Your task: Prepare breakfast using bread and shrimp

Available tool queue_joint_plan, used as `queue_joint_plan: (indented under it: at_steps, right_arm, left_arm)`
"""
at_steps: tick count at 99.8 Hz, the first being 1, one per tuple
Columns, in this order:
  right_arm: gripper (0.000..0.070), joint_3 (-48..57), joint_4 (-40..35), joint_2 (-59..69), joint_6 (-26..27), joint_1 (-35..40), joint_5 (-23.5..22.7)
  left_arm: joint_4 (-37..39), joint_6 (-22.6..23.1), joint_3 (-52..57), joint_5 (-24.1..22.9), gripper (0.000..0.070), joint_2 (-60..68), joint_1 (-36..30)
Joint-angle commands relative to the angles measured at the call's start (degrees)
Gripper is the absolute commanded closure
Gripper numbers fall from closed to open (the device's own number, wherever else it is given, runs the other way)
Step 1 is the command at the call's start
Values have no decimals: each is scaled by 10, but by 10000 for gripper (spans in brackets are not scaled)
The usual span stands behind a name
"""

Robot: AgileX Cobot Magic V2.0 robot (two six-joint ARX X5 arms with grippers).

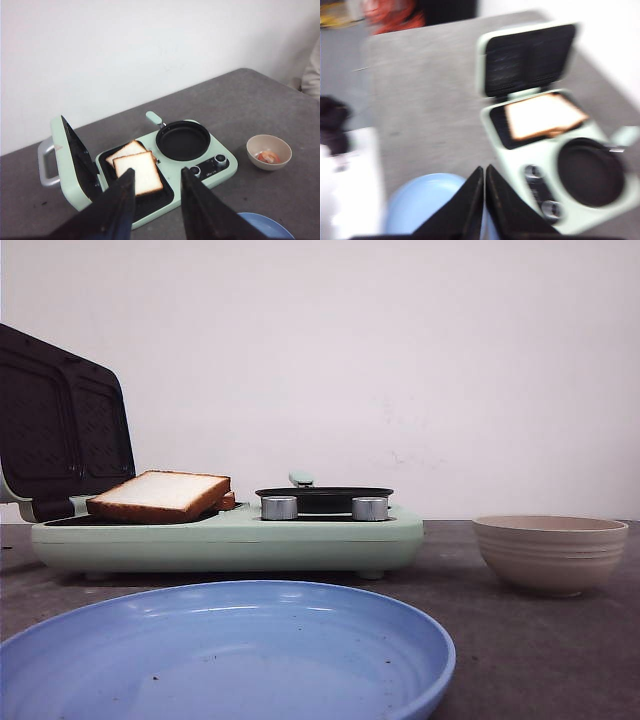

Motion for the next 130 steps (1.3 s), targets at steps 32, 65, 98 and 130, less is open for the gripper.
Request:
queue_joint_plan:
  at_steps: [32, 65, 98, 130]
  right_arm:
    - [700, -426, 283, -388, 93, -35, 231]
    - [700, -582, 278, -589, 127, -35, 317]
    - [700, -613, 278, -605, 146, -35, 317]
    - [700, -613, 292, -605, 155, -35, 317]
  left_arm:
    - [85, -57, -143, 43, 597, -30, -3]
    - [275, -167, -426, 18, 604, -173, -3]
    - [355, -195, -496, -124, 700, -298, -3]
    - [445, -196, -496, -280, 700, -257, -2]
